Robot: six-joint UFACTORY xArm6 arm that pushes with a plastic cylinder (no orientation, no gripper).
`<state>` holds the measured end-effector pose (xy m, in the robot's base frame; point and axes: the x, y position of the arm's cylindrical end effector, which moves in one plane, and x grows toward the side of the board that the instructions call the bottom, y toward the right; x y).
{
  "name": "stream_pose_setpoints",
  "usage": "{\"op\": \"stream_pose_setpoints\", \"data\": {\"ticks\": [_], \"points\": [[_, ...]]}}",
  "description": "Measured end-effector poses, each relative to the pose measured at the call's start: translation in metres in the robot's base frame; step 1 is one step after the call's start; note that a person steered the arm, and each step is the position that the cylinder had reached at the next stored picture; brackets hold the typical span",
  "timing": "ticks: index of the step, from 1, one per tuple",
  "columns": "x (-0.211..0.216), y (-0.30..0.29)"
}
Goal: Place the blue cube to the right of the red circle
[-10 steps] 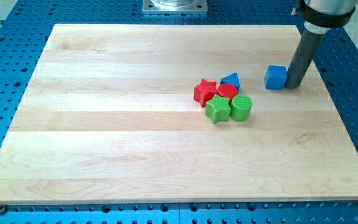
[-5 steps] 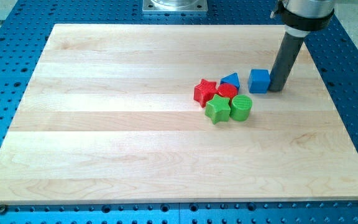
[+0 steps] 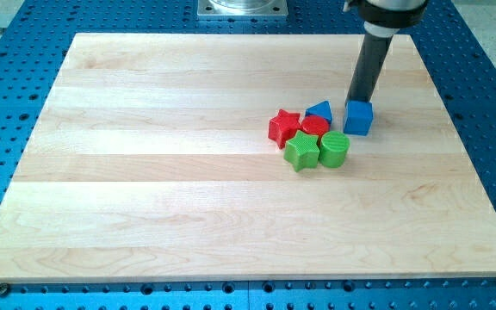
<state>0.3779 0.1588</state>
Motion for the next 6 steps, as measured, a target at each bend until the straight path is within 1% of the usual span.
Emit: {"op": "stream_pose_setpoints", "data": {"ticks": [1, 2, 3, 4, 6], "points": [[0.013, 0.0], [0.016, 0.022], [0.036, 0.049], [0.043, 0.045], [0.043, 0.018]]}}
